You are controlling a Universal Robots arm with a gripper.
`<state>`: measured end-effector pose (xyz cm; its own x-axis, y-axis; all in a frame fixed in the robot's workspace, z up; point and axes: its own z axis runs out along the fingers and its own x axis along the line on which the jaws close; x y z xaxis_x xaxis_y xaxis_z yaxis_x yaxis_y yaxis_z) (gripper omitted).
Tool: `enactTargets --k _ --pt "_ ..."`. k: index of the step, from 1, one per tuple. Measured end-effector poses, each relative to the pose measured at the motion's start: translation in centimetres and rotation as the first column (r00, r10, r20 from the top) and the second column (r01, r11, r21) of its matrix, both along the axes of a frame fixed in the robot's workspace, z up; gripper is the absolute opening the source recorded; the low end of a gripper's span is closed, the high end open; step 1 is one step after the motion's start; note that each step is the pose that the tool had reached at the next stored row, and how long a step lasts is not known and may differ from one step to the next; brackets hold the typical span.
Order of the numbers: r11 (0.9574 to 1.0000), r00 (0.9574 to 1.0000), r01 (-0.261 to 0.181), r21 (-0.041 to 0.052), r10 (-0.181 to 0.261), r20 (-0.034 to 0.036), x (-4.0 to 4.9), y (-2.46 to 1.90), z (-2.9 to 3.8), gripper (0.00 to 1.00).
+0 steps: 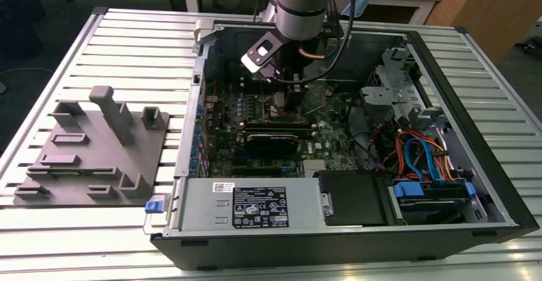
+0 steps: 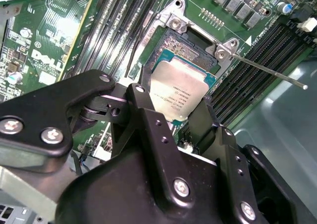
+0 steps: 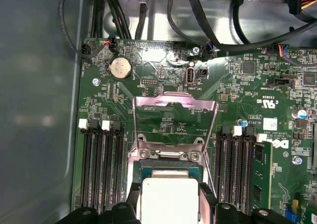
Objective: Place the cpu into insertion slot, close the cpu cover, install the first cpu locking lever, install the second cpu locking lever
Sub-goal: 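Place the cpu into insertion slot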
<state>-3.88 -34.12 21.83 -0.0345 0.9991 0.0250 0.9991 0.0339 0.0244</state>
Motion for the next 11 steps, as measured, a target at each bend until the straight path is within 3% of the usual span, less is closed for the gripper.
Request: enactTargets --k 11 --pt "1.0000 1.0000 0.006 0.0000 -0.006 0.0000 -0.15 0.04 -1.01 0.54"
